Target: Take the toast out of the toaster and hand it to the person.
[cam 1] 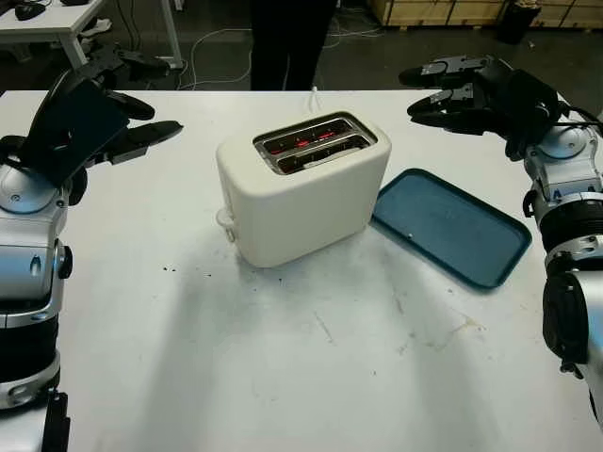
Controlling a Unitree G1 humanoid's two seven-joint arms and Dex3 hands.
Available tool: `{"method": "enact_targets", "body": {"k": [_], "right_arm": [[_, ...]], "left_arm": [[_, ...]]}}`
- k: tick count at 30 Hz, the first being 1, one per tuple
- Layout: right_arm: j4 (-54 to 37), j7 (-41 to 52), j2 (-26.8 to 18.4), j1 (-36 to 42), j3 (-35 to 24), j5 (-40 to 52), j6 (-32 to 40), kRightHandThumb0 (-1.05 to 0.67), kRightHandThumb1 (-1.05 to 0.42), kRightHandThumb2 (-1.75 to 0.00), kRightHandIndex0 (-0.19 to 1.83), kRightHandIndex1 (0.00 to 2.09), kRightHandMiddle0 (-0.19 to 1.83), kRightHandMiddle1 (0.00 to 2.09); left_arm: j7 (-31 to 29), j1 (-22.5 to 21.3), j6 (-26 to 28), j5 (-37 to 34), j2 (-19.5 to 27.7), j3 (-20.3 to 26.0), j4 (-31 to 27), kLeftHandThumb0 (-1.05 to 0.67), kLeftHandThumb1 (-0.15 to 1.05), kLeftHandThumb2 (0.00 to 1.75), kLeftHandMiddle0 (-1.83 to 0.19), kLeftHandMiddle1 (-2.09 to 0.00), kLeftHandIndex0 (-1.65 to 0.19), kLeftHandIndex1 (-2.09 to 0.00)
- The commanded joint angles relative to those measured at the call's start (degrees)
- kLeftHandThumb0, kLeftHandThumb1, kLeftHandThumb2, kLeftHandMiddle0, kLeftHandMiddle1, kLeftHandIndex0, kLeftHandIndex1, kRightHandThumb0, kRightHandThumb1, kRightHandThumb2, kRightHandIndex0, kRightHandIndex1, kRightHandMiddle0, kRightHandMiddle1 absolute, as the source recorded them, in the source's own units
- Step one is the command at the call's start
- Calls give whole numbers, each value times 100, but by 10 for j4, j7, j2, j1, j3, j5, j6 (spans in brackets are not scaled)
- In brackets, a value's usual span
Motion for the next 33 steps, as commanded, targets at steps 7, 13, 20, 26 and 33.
{"method": "enact_targets", "body": {"k": [7, 13, 20, 26, 33], "right_arm": [[-5, -5, 2, -2, 0, 2, 0, -86, -81, 0, 57, 58, 74, 0], [-2, -2, 2, -3, -2, 4, 0, -86, -81, 0, 57, 58, 74, 0], [-6, -3, 1, -2, -1, 4, 1, -87, -82, 0, 57, 57, 74, 0], [-2, -1, 4, -3, -4, 7, -1, -87, -81, 0, 57, 57, 74, 0], [-5, -6, 3, -1, -2, 4, 2, -86, -81, 0, 57, 58, 74, 0]], "left_arm": [[4, -11, 3, 4, 3, -2, -4, -33, 90, 0, -7, -127, -19, -77], [3, -11, 2, 5, 5, -2, -4, -33, 90, 0, -8, -127, -19, -77], [4, -13, 5, 2, 2, -1, -5, -32, 90, 0, -7, -128, -18, -77], [3, -13, 5, 3, 2, -2, -5, -33, 90, 0, -6, -129, -18, -78], [3, -13, 2, 2, 2, -1, -4, -31, 90, 0, -6, -129, -17, -79]]}}
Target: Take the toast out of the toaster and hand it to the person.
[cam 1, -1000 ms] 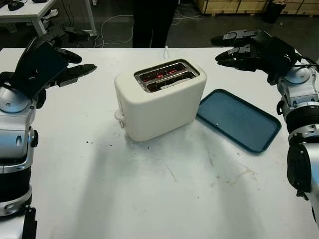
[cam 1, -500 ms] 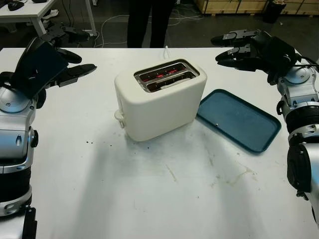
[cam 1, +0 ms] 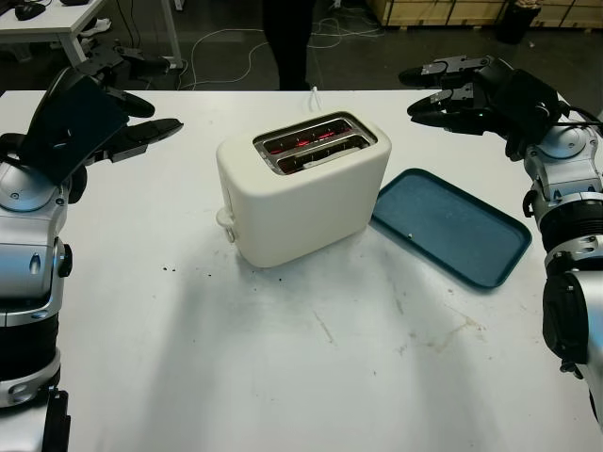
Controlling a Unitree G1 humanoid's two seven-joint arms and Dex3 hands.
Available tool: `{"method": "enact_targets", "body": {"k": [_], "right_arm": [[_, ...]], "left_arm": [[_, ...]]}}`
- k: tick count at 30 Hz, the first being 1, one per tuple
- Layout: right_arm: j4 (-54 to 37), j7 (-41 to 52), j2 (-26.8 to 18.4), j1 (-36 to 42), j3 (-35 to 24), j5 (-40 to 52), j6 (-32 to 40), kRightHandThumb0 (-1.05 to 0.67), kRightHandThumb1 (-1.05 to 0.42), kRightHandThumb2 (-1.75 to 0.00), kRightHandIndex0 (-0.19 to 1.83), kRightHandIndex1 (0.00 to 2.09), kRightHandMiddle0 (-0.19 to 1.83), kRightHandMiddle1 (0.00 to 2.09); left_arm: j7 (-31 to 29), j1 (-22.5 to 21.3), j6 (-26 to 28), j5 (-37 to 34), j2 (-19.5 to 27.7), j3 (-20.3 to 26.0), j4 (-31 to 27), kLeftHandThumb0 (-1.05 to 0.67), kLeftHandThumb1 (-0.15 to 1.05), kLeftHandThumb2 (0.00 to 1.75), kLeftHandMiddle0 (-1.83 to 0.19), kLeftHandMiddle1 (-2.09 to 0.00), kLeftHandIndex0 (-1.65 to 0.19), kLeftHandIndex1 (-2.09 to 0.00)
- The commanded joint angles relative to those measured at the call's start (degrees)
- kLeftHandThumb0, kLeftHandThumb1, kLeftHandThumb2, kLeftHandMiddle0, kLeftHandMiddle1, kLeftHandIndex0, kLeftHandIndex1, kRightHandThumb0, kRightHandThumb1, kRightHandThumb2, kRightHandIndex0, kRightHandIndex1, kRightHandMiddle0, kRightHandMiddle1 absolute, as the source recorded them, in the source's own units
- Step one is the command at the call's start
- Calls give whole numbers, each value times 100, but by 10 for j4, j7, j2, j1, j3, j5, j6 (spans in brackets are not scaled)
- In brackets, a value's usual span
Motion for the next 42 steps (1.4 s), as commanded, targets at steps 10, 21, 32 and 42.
{"method": "enact_targets", "body": {"k": [10, 21, 32, 42], "right_arm": [[1, 3, 3, -1, -5, 8, -5, -87, -81, 0, 56, 59, 75, 0], [-3, 2, 4, -1, -5, 11, 1, -87, -80, 0, 55, 59, 74, 0], [-1, 1, 2, -4, -4, 8, 1, -86, -80, 0, 56, 58, 74, 0], [0, 3, 4, -2, -7, 12, 2, -87, -80, 0, 56, 59, 75, 1]], "left_arm": [[4, -6, 0, 4, 3, -2, -4, -34, 90, 0, -5, -129, -18, -80], [5, -5, -7, 7, 4, -3, -2, -33, 90, 0, -8, -129, -19, -80], [5, -12, 6, 5, 1, -4, -3, -32, 90, 0, -7, -131, -17, -80], [5, -8, 1, 4, 1, -2, -2, -35, 89, 0, -6, -133, -17, -82]]}}
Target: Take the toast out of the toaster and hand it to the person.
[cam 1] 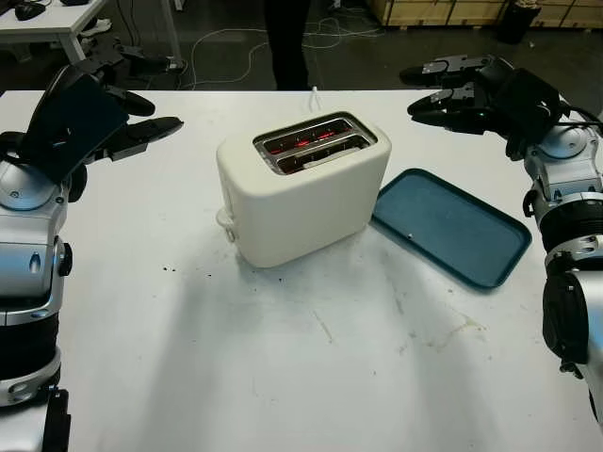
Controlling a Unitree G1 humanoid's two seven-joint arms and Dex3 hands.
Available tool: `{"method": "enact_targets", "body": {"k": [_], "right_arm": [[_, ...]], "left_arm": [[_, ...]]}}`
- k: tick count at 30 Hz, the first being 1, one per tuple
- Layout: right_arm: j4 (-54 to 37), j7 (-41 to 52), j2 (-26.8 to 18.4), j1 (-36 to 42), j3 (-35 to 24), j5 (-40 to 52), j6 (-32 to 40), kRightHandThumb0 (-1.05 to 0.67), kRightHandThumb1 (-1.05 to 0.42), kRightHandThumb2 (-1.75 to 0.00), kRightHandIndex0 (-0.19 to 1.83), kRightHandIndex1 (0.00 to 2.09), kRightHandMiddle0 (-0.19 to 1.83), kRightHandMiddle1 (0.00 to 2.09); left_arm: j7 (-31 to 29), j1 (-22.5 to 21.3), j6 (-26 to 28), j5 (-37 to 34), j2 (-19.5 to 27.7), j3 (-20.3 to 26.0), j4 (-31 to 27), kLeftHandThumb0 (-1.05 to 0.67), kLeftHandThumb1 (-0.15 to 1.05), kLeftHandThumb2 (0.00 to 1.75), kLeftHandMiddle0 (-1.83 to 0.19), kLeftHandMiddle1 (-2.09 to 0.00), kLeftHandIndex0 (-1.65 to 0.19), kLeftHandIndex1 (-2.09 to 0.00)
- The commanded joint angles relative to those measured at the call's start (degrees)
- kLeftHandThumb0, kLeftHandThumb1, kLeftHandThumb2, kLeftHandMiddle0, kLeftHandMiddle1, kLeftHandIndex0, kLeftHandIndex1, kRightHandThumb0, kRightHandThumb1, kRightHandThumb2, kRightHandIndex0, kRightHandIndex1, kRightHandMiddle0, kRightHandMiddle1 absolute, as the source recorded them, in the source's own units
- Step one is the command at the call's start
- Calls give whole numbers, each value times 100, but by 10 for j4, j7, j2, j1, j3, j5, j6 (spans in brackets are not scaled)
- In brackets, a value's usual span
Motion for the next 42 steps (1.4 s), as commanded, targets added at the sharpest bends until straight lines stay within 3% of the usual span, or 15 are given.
{"method": "enact_targets", "body": {"k": [1, 42], "right_arm": [[-1, 1, 4, -2, -6, 9, 4, -87, -80, 0, 56, 59, 75, 1], [-49, -75, 11, 27, 0, -1, 37, -86, -80, 0, 60, 55, 74, 2]], "left_arm": [[5, -6, 0, 3, 0, -1, -2, -35, 89, 0, -6, -133, -17, -82], [10, -6, 2, 2, -4, -2, -2, -31, 90, 1, -6, -135, -16, -85]]}}
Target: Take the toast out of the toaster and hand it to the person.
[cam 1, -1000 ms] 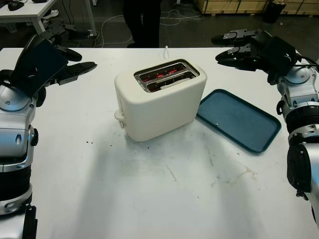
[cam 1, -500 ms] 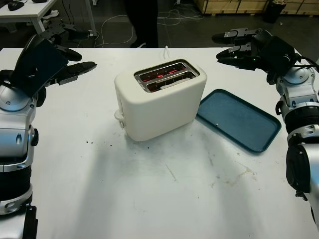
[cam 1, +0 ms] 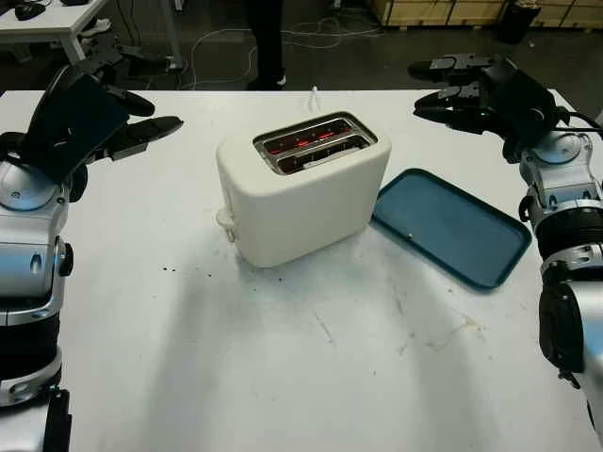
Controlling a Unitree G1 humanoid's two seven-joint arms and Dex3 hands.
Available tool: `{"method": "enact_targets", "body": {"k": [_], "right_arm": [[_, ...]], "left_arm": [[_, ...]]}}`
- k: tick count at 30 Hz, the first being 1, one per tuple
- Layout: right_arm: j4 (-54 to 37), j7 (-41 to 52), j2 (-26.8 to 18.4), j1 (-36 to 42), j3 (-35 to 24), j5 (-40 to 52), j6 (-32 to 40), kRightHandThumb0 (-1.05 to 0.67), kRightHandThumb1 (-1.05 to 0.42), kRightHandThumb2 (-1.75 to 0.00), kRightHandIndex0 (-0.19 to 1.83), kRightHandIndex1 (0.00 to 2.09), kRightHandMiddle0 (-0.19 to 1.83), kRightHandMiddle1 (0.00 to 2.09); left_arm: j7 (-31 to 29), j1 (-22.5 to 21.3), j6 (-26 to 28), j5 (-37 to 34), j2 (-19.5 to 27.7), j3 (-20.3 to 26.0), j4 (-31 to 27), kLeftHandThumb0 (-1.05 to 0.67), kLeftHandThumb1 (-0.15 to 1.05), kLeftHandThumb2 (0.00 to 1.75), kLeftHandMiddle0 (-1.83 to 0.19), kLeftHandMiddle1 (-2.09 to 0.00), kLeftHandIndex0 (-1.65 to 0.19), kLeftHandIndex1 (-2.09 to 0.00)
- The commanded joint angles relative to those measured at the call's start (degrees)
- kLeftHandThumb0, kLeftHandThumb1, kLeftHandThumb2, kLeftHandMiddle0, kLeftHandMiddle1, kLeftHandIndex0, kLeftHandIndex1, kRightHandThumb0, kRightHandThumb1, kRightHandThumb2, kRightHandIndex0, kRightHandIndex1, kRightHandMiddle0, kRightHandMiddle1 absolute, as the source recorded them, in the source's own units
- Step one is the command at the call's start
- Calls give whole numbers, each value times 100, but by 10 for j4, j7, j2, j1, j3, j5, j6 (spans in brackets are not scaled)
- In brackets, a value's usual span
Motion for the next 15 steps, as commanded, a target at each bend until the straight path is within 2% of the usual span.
{"method": "enact_targets", "body": {"k": [1, 15], "right_arm": [[-2, -5, 5, 1, -1, 1, 4, -86, -79, 0, 60, 55, 74, 2], [-4, 2, 4, 3, -2, 4, 9, -86, -79, 0, 60, 51, 73, 1]], "left_arm": [[4, -7, 4, 2, -2, -2, -2, -31, 90, 1, -6, -135, -16, -85], [4, -5, 2, 5, 1, -3, -3, -30, 91, 1, -6, -133, -16, -84]]}}
